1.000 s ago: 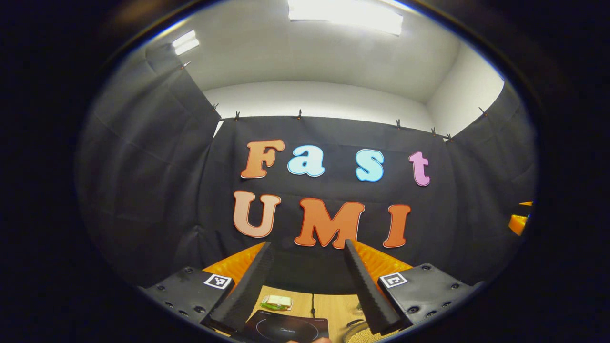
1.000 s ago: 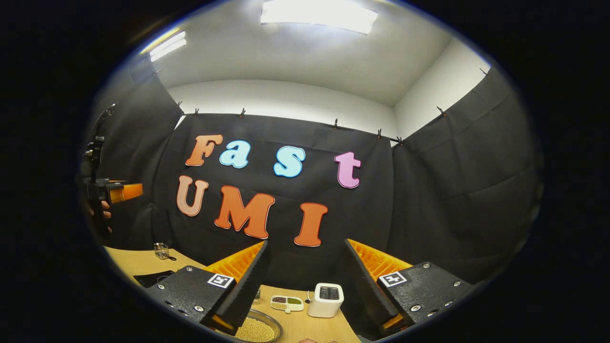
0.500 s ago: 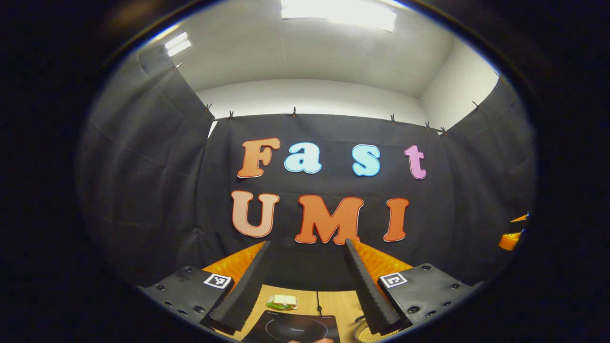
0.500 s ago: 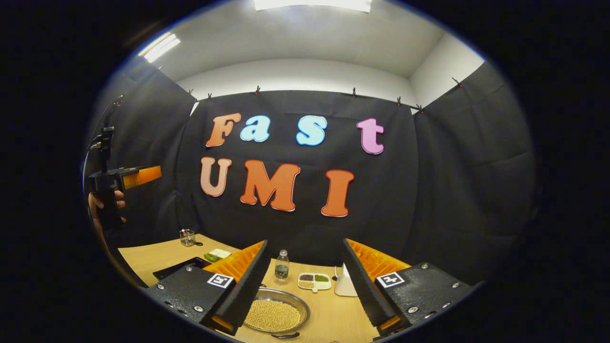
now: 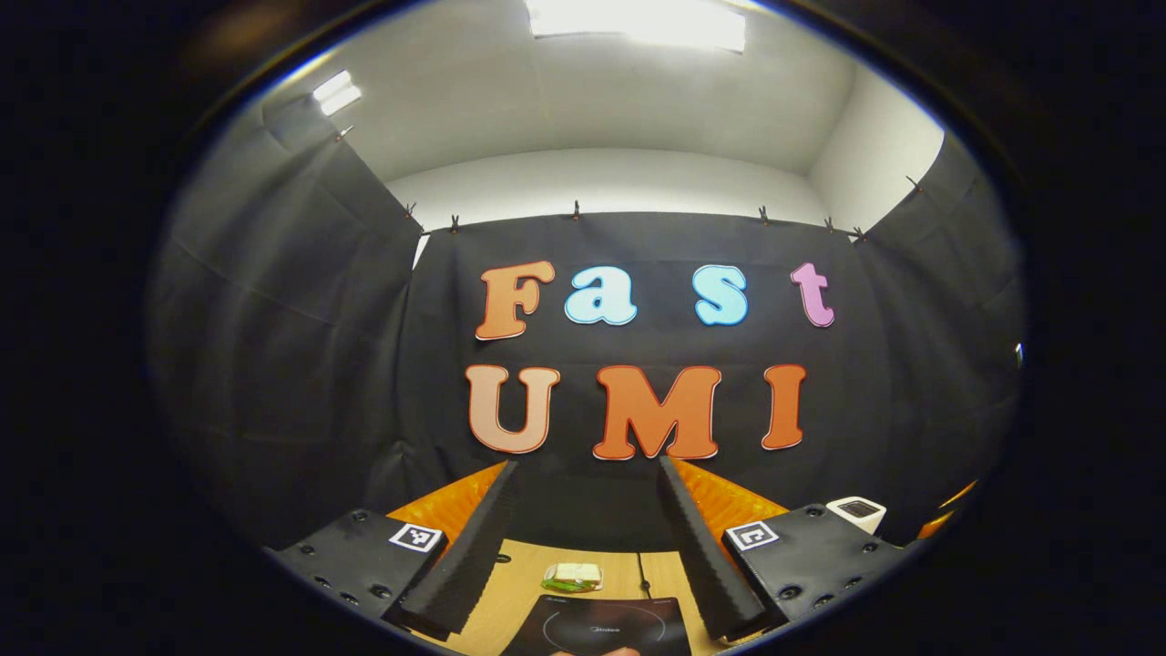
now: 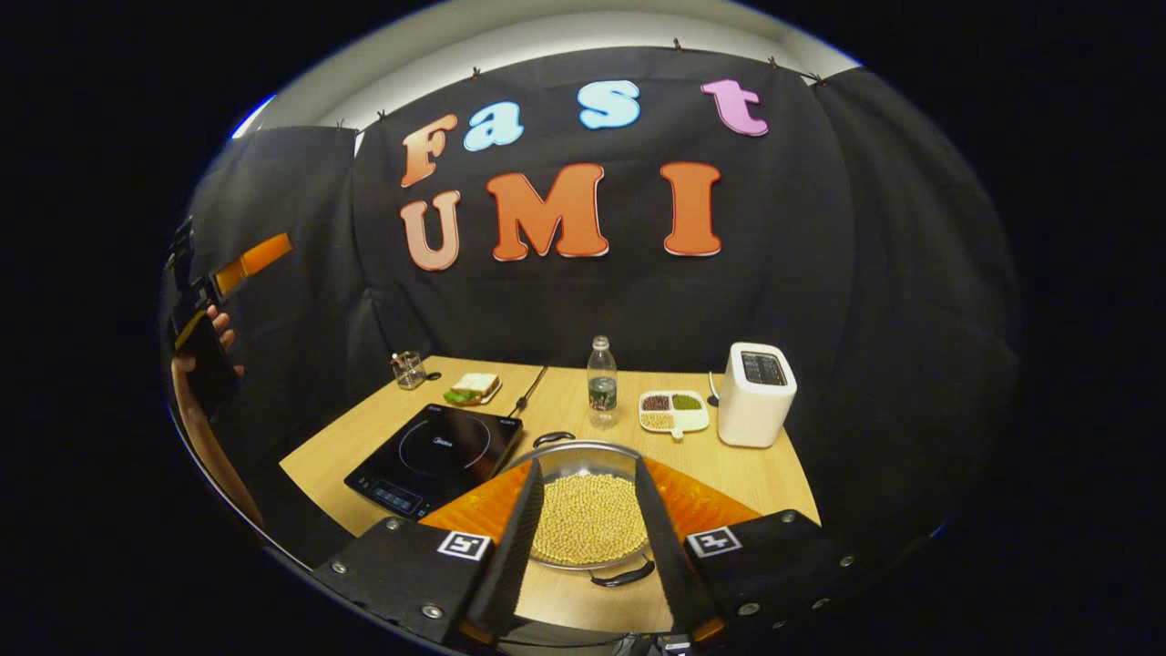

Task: First push the handle of the pot to place it horizontally, then grasp the pot with both hands and set it on the induction cooktop.

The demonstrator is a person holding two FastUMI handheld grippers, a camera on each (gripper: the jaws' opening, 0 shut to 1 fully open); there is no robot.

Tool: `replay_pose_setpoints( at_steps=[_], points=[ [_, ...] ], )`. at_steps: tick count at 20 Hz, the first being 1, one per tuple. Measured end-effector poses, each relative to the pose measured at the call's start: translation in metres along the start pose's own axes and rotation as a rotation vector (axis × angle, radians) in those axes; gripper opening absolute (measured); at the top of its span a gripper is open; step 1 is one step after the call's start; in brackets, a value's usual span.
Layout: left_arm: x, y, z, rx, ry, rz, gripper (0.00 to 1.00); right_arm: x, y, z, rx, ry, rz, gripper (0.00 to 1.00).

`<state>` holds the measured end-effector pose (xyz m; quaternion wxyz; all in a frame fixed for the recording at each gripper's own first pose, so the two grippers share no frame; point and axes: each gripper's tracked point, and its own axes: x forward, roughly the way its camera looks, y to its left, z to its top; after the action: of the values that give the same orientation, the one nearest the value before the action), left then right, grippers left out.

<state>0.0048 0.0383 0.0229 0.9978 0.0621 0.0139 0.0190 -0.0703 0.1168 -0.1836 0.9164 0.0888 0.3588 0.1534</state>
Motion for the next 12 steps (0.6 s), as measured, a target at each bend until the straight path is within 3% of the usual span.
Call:
replay_pose_setpoints(
  at_steps=[1,2,3,5,6,8,12],
  points=[
    [0.0,0.001,0.001,0.009,-0.002,0.004,0.97,0.003,0.002,-0.007,0.0,0.029,0.003,0.59],
    [-0.001,0.002,0.002,0.012,-0.003,0.005,0.97,0.006,0.005,-0.016,0.005,0.06,0.014,0.44],
    [-0.001,0.002,0.0,0.013,-0.003,0.002,0.97,0.007,0.008,-0.029,0.009,0.097,0.028,0.44],
    [-0.002,0.004,-0.002,0.014,0.001,0.004,0.97,0.012,0.013,-0.055,0.025,0.175,0.043,0.31],
    [-0.001,0.006,-0.003,0.014,0.004,0.005,0.97,0.013,0.013,-0.067,0.034,0.207,0.048,0.18],
    [-0.002,0.005,-0.004,0.019,0.006,0.001,0.97,0.021,0.019,-0.085,0.066,0.264,0.068,0.06],
    [-0.004,0.006,-0.002,0.018,0.001,0.004,0.98,0.024,0.034,-0.142,0.245,0.515,0.126,0.0]
  ],
)
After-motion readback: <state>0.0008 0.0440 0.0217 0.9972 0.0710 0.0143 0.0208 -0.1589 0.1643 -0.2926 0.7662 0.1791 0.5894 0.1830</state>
